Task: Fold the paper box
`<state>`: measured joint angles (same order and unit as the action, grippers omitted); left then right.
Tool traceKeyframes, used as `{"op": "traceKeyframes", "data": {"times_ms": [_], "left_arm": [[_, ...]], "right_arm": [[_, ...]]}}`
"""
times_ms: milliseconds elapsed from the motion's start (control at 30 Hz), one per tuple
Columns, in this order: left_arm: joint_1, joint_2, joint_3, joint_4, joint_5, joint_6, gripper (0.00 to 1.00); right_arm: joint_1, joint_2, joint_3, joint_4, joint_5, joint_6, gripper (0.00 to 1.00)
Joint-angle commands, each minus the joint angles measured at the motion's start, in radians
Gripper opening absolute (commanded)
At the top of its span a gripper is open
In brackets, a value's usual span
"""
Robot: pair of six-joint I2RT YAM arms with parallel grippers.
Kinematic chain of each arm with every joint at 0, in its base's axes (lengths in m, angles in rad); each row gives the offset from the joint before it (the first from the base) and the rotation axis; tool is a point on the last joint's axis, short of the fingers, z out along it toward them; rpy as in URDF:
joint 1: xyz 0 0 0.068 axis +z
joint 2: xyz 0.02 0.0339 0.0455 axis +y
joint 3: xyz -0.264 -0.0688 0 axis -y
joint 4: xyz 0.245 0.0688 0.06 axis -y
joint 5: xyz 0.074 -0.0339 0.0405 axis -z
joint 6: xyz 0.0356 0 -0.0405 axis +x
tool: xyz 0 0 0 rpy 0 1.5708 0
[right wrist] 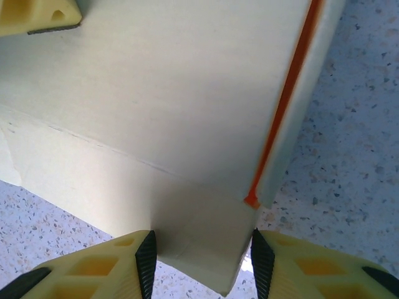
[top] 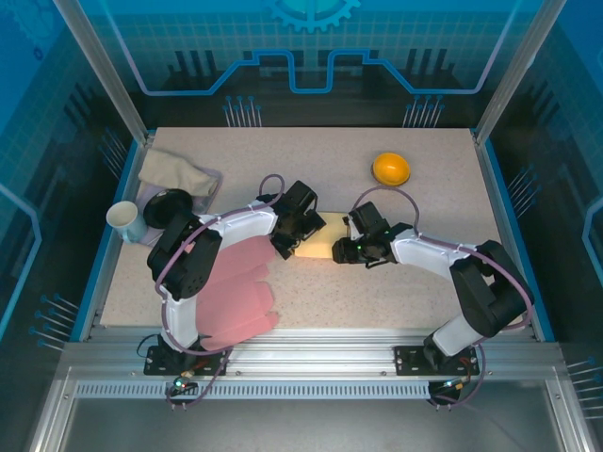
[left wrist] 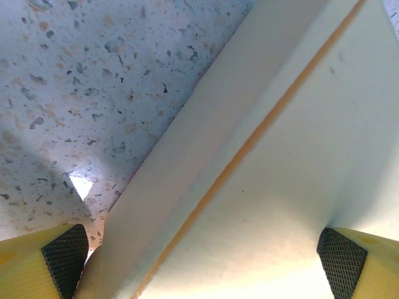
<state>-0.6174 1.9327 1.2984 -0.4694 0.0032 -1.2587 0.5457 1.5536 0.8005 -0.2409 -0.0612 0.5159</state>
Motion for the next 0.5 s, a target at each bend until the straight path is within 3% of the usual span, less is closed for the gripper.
{"op": "traceKeyframes", "data": {"times_ms": [0,467], "left_arm": [[0.008,0.009,-0.023,-0.095,-0.047,0.004,0.99],[0.010,0.014,-0.027,-0.100,-0.055,0.007,0.99]], "right_arm": [[0.018,0.015,-0.036,0.054,0.002,-0.035,0.46],[0.020,-0.002,-0.033,0.089,-0.038,-0.124,0.42]]}}
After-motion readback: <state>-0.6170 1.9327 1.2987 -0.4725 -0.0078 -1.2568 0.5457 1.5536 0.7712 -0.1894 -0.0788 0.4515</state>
